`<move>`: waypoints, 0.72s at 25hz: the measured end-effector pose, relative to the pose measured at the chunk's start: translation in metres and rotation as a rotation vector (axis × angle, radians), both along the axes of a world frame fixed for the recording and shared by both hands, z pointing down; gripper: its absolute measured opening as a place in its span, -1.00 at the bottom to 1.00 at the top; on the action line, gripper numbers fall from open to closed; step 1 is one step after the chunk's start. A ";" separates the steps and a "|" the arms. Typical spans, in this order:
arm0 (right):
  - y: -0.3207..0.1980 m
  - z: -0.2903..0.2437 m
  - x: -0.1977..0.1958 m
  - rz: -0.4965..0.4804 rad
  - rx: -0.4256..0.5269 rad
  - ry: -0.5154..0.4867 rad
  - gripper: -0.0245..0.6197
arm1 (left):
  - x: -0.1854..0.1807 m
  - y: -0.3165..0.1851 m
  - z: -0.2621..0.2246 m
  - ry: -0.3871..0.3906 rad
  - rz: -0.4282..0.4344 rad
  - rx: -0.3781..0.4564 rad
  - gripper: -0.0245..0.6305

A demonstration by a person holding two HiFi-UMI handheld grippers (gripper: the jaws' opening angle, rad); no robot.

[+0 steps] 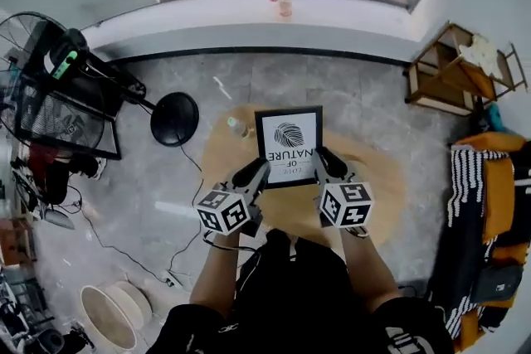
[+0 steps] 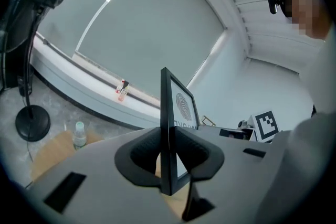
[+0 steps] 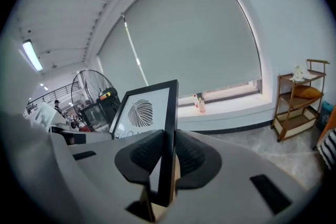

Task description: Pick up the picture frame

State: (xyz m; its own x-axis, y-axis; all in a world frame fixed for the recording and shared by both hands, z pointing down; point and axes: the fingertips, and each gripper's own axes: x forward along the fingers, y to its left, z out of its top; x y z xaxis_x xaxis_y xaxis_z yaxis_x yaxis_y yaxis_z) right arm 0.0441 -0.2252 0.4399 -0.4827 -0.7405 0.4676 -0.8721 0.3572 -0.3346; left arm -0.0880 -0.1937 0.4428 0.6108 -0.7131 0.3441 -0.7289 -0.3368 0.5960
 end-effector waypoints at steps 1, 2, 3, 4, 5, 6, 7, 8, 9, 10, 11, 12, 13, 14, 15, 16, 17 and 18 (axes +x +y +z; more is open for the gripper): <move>0.004 -0.022 -0.001 0.006 0.026 -0.001 -0.65 | -0.002 0.004 -0.021 0.003 -0.001 0.027 -0.63; 0.005 -0.045 -0.003 0.015 0.059 -0.002 -0.65 | -0.004 0.004 -0.043 0.006 -0.001 0.062 -0.63; 0.003 -0.068 -0.004 0.023 0.096 -0.005 -0.65 | -0.006 0.001 -0.065 0.007 0.002 0.104 -0.63; 0.001 -0.090 -0.006 0.029 0.131 -0.009 -0.65 | -0.007 -0.001 -0.086 0.006 0.007 0.148 -0.63; 0.001 -0.110 -0.007 0.032 0.160 -0.013 -0.65 | -0.009 -0.002 -0.108 0.002 0.013 0.191 -0.63; 0.002 -0.130 -0.008 0.032 0.185 -0.016 -0.65 | -0.010 -0.001 -0.128 -0.006 0.018 0.232 -0.63; 0.004 -0.148 -0.008 0.028 0.211 -0.018 -0.65 | -0.010 0.000 -0.147 -0.014 0.020 0.272 -0.63; 0.006 -0.166 -0.008 0.024 0.238 -0.018 -0.65 | -0.010 0.001 -0.165 -0.022 0.018 0.307 -0.63; 0.008 -0.183 -0.008 0.022 0.268 -0.019 -0.65 | -0.010 0.003 -0.180 -0.027 0.013 0.336 -0.63; 0.011 -0.198 -0.007 0.023 0.299 -0.019 -0.65 | -0.009 0.005 -0.195 -0.030 0.009 0.362 -0.63; 0.014 -0.214 -0.006 0.024 0.332 -0.020 -0.65 | -0.007 0.008 -0.209 -0.031 0.007 0.387 -0.63; 0.018 -0.229 -0.005 0.024 0.366 -0.022 -0.65 | -0.006 0.011 -0.222 -0.032 0.006 0.414 -0.63; 0.021 -0.244 -0.004 0.022 0.402 -0.024 -0.65 | -0.006 0.014 -0.236 -0.033 0.006 0.443 -0.63; 0.023 -0.259 -0.006 0.018 0.439 -0.028 -0.65 | -0.007 0.016 -0.251 -0.037 0.004 0.476 -0.63; 0.025 -0.275 -0.008 0.016 0.475 -0.032 -0.65 | -0.010 0.017 -0.265 -0.042 0.002 0.509 -0.63; 0.026 -0.290 -0.012 0.015 0.510 -0.035 -0.65 | -0.013 0.019 -0.279 -0.048 -0.003 0.542 -0.63; 0.028 -0.303 -0.015 0.014 0.540 -0.038 -0.65 | -0.016 0.020 -0.292 -0.054 -0.010 0.571 -0.63; 0.030 -0.314 -0.017 0.013 0.564 -0.040 -0.65 | -0.018 0.023 -0.303 -0.059 -0.019 0.596 -0.63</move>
State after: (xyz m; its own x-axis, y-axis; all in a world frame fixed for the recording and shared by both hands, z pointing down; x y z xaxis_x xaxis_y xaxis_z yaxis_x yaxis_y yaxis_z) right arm 0.0274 -0.1953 0.1255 -0.4812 -0.8764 -0.0206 -0.8680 0.4796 -0.1284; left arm -0.1059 -0.1711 0.1400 0.5882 -0.8041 -0.0858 -0.7642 -0.5874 0.2662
